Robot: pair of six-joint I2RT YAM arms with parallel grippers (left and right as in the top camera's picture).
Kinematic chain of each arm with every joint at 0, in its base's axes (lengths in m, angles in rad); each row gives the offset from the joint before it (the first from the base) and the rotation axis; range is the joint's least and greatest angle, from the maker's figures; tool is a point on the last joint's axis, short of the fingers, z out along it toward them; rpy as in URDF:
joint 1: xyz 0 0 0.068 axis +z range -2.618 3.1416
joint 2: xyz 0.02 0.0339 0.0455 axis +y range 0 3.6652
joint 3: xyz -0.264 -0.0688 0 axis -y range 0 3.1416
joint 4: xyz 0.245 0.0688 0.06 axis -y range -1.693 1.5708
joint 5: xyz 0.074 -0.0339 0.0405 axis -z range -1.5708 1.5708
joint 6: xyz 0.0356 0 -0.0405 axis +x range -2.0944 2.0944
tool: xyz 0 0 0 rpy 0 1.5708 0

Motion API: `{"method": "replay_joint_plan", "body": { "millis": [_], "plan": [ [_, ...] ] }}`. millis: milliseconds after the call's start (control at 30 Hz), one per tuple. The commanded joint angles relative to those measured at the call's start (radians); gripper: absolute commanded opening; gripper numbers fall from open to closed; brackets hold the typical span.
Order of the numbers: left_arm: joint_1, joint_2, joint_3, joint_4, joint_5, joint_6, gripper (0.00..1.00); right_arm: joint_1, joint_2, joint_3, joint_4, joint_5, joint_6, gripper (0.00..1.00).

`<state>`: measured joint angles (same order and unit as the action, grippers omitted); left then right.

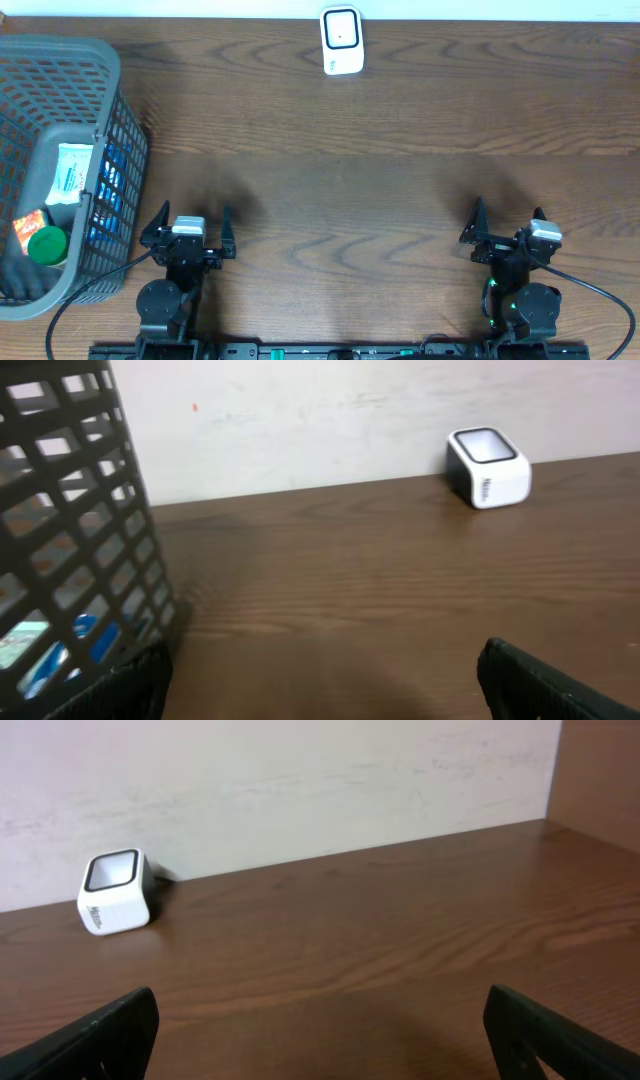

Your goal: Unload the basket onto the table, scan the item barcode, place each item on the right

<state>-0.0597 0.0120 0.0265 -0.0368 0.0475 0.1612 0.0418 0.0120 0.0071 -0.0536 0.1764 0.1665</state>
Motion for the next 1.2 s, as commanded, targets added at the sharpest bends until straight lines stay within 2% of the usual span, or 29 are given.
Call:
{"method": "replay_joint_plan", "body": {
  "millis": [0, 67, 167, 300, 367, 467, 500, 533, 667, 767, 1000, 1167],
  "plan": [
    [0.003, -0.008, -0.021, 0.0, 0.171, -0.024, 0.98, -0.012, -0.006, -0.002, -0.003, 0.009, -0.015, 0.99],
    [0.003, -0.006, -0.01, -0.029, 0.23, -0.037, 0.98, -0.012, -0.006, -0.002, -0.003, 0.008, -0.015, 0.99],
    [0.003, 0.033, 0.056, -0.107, 0.229, -0.116, 0.98, -0.012, -0.006, -0.002, -0.003, 0.008, -0.015, 0.99],
    [0.003, 0.149, 0.213, -0.14, 0.225, -0.116, 0.98, -0.012, -0.006, -0.002, -0.003, 0.009, -0.015, 0.99],
    [0.003, 0.245, 0.331, -0.185, 0.183, -0.154, 0.98, -0.012, -0.006, -0.002, -0.003, 0.008, -0.015, 0.99],
    [0.003, 0.447, 0.564, -0.344, 0.161, -0.166, 0.98, -0.012, -0.006, -0.002, -0.003, 0.008, -0.015, 0.99],
    [0.003, 0.601, 0.747, -0.512, 0.162, -0.166, 0.98, -0.012, -0.006, -0.002, -0.003, 0.009, -0.015, 0.99],
    [0.003, 0.676, 0.843, -0.609, 0.167, -0.166, 0.98, -0.012, -0.006, -0.002, -0.003, 0.008, -0.015, 0.99],
    [0.003, 0.892, 1.097, -0.867, 0.262, -0.167, 0.98, -0.012, -0.006, -0.002, -0.003, 0.008, -0.015, 0.99],
    [0.003, 1.003, 1.186, -0.927, 0.316, -0.158, 0.98, -0.012, -0.006, -0.002, -0.003, 0.008, -0.015, 0.99],
    [0.008, 1.152, 1.474, -1.04, 0.311, -0.164, 0.98, -0.012, -0.006, -0.002, -0.003, 0.009, -0.015, 0.99],
    [0.055, 1.233, 1.729, -1.182, 0.159, -0.253, 0.98, -0.012, -0.006, -0.002, -0.003, 0.008, -0.015, 0.99]
  ]
}}
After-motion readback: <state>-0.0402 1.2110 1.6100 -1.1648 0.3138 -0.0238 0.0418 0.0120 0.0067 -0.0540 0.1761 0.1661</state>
